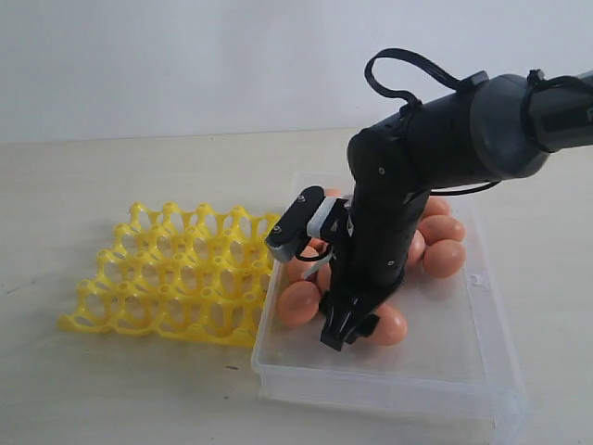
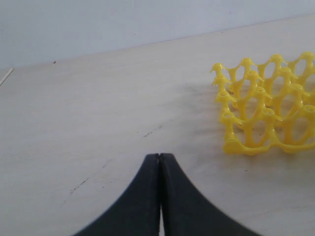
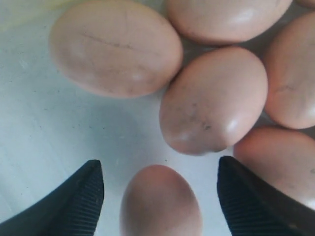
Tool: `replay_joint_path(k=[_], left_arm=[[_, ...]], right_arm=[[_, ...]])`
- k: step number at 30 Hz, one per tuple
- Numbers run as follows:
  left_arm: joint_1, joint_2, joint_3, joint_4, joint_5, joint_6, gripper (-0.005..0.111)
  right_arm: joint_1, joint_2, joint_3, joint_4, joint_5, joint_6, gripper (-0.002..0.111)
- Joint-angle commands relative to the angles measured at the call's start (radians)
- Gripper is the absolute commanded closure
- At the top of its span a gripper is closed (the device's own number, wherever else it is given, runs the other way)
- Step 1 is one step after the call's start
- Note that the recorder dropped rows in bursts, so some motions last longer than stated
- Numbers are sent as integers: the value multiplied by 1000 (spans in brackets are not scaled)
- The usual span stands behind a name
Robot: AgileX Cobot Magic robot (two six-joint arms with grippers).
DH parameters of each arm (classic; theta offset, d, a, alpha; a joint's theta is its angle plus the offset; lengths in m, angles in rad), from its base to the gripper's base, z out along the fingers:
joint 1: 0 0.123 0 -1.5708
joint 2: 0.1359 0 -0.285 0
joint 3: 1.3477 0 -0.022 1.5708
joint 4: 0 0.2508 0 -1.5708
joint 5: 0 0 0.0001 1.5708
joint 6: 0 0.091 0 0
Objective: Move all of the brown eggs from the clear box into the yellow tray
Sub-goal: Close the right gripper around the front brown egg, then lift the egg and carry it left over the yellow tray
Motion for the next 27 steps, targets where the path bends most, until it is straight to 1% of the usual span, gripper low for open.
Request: replay_joint_path(k=[1,12,15,18,23,27], left_arm=[[-5,-6,-4,-1,-6,-5,107],[-5,-6,-4,-1,-6,-5,107],[-5,-6,-4,-1,-6,-5,107],[-5,-6,-4,-1,-6,-5,107],[-5,-6,-4,-1,-6,-5,107],[-5,-6,-4,-1,-6,-5,107]], right_arm=[[4,13,3,-5,-2,-6,45],[4,66,3,-8,0,-2,45],[4,66,3,-8,-4,-2,49],[4,66,3,-8,-4,-2,64],[4,66,3,-8,-4,-6,107],[4,46,3,-8,-19,-2,108]])
